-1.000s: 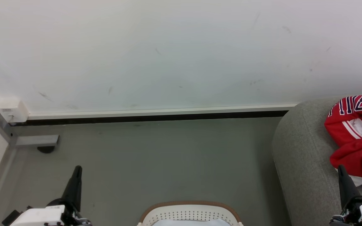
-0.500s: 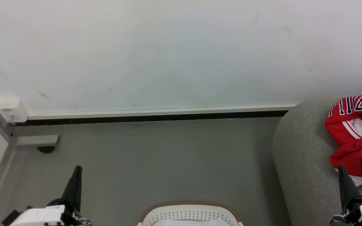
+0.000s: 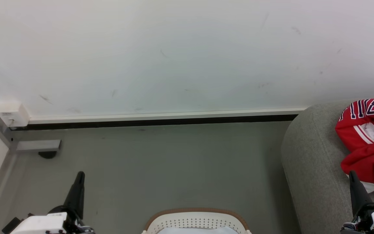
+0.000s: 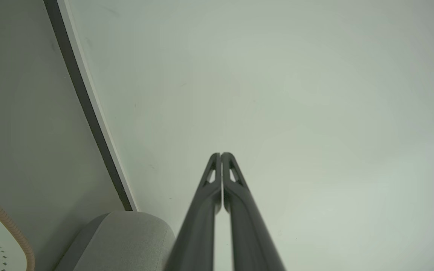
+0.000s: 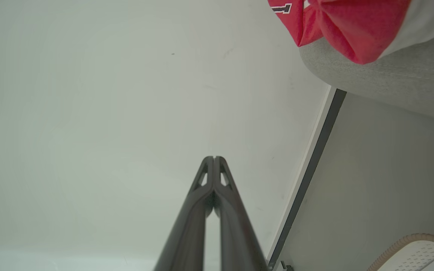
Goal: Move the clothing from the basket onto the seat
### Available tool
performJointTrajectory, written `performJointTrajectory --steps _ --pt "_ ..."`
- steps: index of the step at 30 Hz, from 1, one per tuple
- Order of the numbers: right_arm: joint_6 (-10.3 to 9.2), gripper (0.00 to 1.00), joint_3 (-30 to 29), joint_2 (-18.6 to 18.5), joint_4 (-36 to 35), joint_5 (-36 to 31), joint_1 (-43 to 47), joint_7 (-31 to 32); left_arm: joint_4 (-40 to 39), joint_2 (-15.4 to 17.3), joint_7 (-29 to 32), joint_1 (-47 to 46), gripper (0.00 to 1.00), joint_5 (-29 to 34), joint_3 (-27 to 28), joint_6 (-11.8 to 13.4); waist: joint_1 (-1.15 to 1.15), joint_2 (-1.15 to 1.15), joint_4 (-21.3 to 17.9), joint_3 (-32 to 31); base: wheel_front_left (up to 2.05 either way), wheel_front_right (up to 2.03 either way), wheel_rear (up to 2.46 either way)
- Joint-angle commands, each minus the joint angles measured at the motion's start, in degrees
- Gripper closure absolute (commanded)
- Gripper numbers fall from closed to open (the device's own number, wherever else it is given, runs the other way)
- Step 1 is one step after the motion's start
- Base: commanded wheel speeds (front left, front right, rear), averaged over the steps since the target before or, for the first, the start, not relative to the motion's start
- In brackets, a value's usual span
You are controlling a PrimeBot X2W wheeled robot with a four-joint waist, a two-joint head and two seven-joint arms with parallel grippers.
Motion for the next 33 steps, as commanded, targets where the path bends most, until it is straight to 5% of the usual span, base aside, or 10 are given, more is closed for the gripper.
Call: performJointTrajectory --steps 1,33 --pt "-0.12 1.00 0.04 -0.27 -0.30 0.29 -0.34 -0.14 0.02 0.09 0.24 -0.60 1.00 -0.70 0.17 -0.18 0.00 0.00 0.00 0.00 0.00 0.00 0.00" --pt "-0.12 1.00 0.39 -0.59 -0.35 0.73 -0.30 -0.44 0.02 0.09 0.24 -0.60 1.00 -0.70 0.17 -0.18 0.00 0.00 0.00 0.00 0.00 0.00 0.00"
